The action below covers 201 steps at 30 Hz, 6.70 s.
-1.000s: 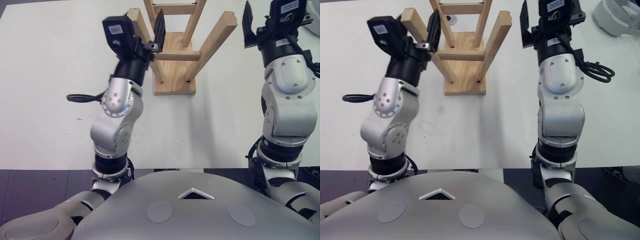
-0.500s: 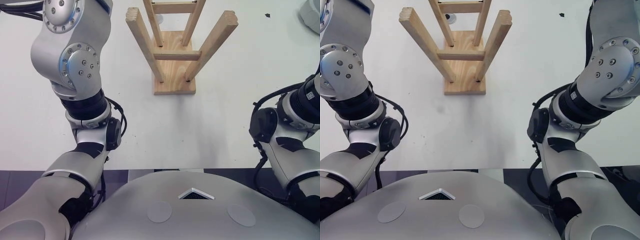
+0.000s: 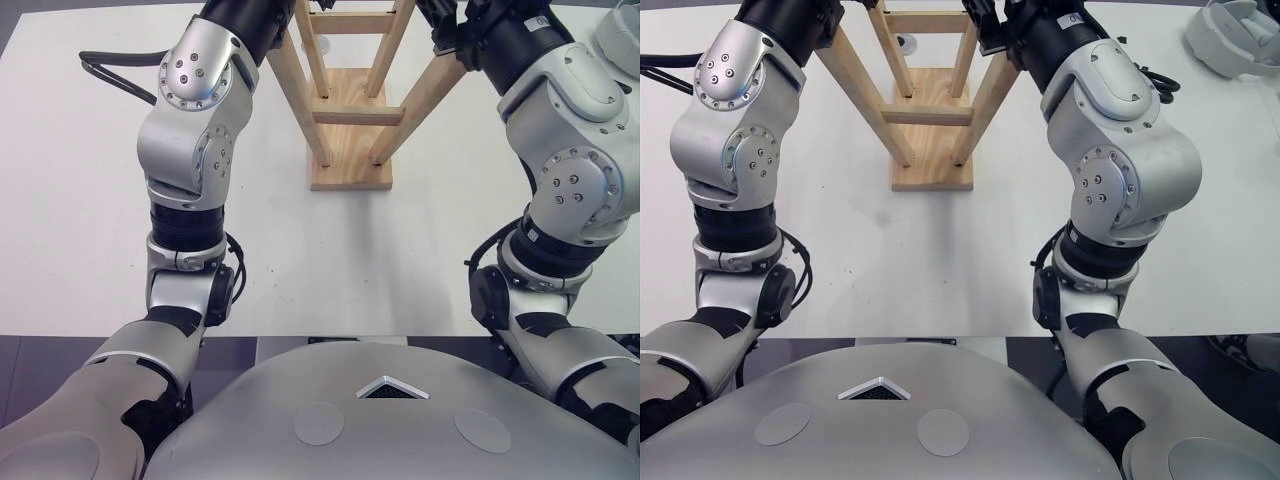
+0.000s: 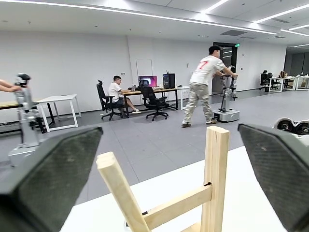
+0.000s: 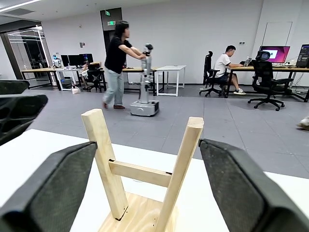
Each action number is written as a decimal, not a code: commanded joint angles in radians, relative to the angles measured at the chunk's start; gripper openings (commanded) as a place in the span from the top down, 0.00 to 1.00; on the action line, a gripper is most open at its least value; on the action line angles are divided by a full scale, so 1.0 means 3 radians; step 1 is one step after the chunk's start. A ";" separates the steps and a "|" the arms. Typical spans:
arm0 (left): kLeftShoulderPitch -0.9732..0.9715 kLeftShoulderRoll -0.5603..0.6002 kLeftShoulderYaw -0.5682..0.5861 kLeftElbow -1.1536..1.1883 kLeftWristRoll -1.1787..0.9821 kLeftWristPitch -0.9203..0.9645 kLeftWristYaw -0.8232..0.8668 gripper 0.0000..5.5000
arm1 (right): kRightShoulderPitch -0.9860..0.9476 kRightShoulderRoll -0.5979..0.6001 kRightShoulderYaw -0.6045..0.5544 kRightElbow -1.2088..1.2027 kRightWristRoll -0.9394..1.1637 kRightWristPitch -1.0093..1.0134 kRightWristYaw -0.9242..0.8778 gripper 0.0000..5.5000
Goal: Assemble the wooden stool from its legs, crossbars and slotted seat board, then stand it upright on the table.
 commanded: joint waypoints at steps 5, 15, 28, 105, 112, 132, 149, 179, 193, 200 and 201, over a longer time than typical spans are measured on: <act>-0.0083 0.0048 0.0882 -0.0479 -0.0398 0.0419 0.0282 0.06 | 0.0153 -0.0365 -0.0531 -0.0165 -0.0414 -0.0901 -0.0114 0.28; 0.1071 0.0277 0.1100 -0.0103 0.0097 -0.0027 0.0266 0.06 | 0.1183 -0.0524 -0.0801 0.0298 -0.0847 -0.1535 -0.0124 0.28; 0.1519 -0.0485 -0.0087 -0.1116 0.0284 0.0919 0.0757 0.06 | 0.0763 -0.0359 0.0932 -0.0348 -0.1241 -0.0526 0.0051 0.28; 0.1444 0.1548 0.0012 0.1744 0.1050 -0.1492 -0.1974 0.06 | 0.1504 -0.1638 0.0084 0.2689 -0.1338 -0.2675 0.1136 0.28; 0.2009 0.1691 -0.0254 0.0480 0.0951 -0.0590 -0.2339 0.06 | 0.0076 -0.1132 0.0455 0.5197 -0.1654 -0.3980 0.0946 0.28; 0.1447 0.0758 -0.0124 0.1171 0.0931 -0.0606 -0.1283 0.06 | 0.1388 -0.1191 0.0366 0.3535 -0.1024 -0.4283 0.2328 0.28; 0.1842 0.1040 -0.0195 0.0949 0.0829 -0.0750 -0.1737 0.06 | 0.1908 -0.1183 0.0212 0.2651 -0.0823 -0.3674 0.2176 0.28; 0.1925 0.1095 -0.0297 0.0507 0.0626 -0.0453 -0.1896 0.06 | 0.2180 -0.1313 0.0374 0.1986 -0.0776 -0.3473 0.2405 0.28; 0.1964 0.1599 0.0403 -0.0669 -0.0638 0.0504 -0.2624 0.06 | 0.2396 -0.2071 -0.0266 0.0340 0.0594 -0.1856 0.2994 0.28; 0.1966 0.1554 0.0519 -0.0873 -0.0958 0.0689 -0.2630 0.06 | 0.2389 -0.2084 -0.0386 0.0237 0.0869 -0.1554 0.3020 0.28; 0.1963 0.1549 0.0536 -0.0880 -0.0991 0.0714 -0.2633 0.06 | 0.2391 -0.2075 -0.0405 0.0236 0.0912 -0.1525 0.3026 0.28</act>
